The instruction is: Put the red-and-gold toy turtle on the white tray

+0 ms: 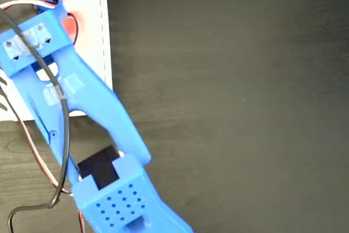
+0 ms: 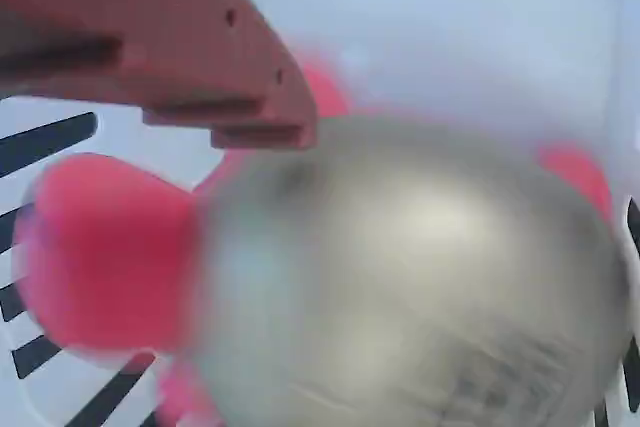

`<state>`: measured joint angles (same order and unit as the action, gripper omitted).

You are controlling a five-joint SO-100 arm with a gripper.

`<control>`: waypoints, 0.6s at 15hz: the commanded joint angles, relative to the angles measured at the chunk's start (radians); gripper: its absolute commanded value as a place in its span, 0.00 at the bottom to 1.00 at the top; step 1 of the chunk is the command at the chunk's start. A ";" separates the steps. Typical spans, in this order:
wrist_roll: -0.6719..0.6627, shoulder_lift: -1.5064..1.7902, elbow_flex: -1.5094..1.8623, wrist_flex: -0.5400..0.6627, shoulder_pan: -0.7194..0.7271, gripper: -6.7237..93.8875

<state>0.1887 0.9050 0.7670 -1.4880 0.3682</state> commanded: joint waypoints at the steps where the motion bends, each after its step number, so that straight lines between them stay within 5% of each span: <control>1: 0.017 0.055 -0.054 -0.014 0.015 0.71; 9: 0.023 0.066 -0.043 -0.015 0.021 0.71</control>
<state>0.2040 0.9050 0.7670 -1.4972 0.3789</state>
